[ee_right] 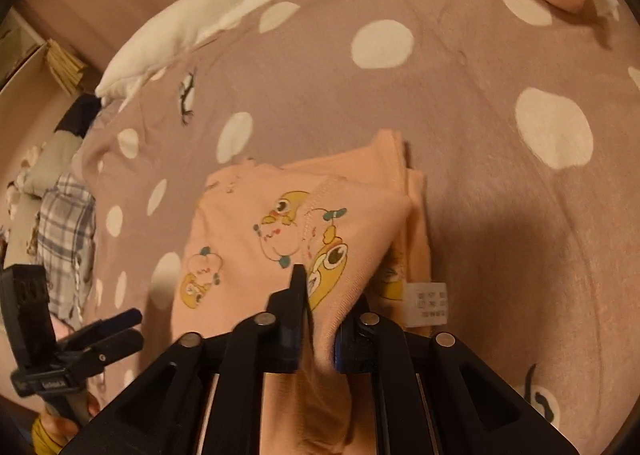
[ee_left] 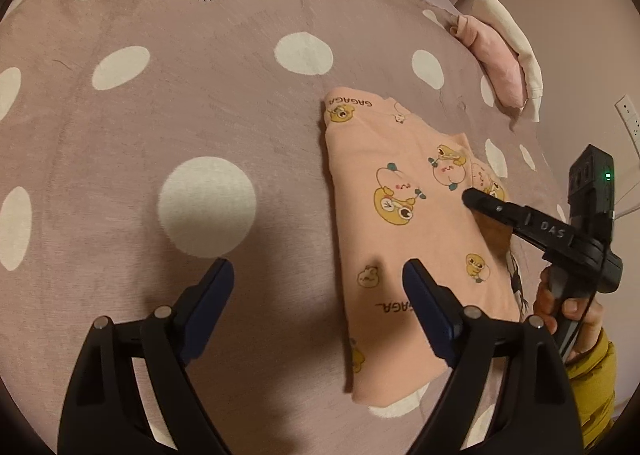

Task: Fold small clothes

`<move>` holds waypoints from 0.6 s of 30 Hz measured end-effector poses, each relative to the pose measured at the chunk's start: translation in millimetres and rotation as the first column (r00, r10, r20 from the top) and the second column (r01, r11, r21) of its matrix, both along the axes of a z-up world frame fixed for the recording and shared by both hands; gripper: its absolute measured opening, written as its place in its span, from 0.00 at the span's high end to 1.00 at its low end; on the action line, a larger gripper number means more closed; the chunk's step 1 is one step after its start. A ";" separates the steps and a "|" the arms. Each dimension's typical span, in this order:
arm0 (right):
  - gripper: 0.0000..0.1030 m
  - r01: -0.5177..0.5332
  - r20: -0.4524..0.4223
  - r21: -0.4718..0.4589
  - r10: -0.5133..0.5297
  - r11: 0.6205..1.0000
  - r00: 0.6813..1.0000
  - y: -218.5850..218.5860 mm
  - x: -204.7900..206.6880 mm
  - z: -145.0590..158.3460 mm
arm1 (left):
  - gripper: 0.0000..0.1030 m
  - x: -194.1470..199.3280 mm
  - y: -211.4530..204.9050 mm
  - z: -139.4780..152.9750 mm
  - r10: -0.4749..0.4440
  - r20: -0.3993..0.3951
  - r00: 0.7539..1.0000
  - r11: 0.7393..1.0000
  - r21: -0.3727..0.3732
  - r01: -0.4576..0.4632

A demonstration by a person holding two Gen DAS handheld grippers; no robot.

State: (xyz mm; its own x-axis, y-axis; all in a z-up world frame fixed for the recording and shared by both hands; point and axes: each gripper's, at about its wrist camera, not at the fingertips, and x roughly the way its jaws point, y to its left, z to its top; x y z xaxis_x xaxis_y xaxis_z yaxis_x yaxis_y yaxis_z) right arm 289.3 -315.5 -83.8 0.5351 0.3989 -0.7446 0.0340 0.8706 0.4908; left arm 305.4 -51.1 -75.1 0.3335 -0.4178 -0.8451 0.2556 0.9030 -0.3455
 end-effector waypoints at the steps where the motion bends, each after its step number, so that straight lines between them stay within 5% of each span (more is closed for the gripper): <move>1: 0.90 0.009 0.004 0.002 -0.009 1.000 1.000 -2.8 -0.1 2.6 | 0.16 0.1 -1.7 -0.8 -0.002 -0.002 1.000 1.000 -0.002 0.002; 6: 0.85 0.053 0.121 -0.194 -0.030 0.980 0.992 5.7 -19.8 36.3 | 0.16 -0.8 -11.2 -3.7 -0.016 -0.003 1.000 1.000 0.003 0.016; 11: 0.85 -0.026 0.227 -0.165 0.064 0.986 0.972 13.7 -45.4 57.8 | 0.16 -1.8 -19.3 -5.5 -0.028 -0.002 1.000 1.000 -0.002 0.028; 18: 0.85 -0.112 0.107 -0.144 0.128 0.983 0.986 21.8 -44.0 22.1 | 0.16 -3.3 -27.8 -7.8 -0.041 -0.003 0.999 0.999 0.009 0.041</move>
